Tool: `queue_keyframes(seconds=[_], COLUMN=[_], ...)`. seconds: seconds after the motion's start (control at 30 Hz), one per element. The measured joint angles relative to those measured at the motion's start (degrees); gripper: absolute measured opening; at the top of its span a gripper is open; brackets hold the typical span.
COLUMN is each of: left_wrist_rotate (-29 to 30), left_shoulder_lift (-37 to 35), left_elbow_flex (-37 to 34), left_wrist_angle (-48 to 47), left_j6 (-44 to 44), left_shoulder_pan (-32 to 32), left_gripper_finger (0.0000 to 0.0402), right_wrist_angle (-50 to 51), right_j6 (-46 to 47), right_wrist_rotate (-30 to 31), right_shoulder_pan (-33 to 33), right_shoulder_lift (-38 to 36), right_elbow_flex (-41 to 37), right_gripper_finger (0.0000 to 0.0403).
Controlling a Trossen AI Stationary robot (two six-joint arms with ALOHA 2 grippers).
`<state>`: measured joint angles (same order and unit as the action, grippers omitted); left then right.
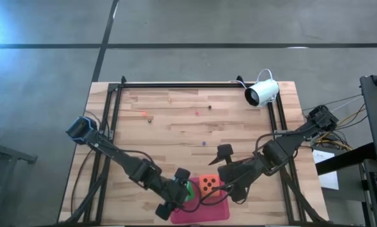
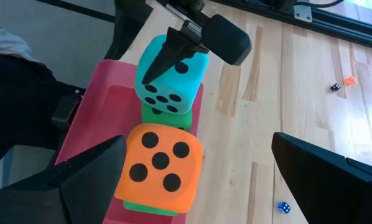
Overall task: Pick & Place Dice
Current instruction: Put the left black dice into the pink bin
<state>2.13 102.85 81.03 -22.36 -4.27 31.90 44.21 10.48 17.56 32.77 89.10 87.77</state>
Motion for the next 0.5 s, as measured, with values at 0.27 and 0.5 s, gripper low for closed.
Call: queue_keyframes(seconds=[0.27, 0.5], left_wrist_rotate=[-0.4, -0.2], left_shoulder_lift=[-1.2, -8.8], left_elbow_flex=[2.1, 2.3], left_wrist_angle=[-2.6, -12.8], left_j6=[2.2, 4.5], left_shoulder_pan=[0.0, -0.5], left_gripper_finger=[0.0216, 0.0207], right_wrist_angle=[0.0, 0.1], right_j6=[0.0, 0.0], right_wrist_rotate=[0.0, 0.0], right_shoulder_pan=[0.0, 0.0], right_shoulder_lift=[0.0, 0.0], right_elbow_flex=[0.0, 0.0], right_gripper_finger=[0.04, 0.04])
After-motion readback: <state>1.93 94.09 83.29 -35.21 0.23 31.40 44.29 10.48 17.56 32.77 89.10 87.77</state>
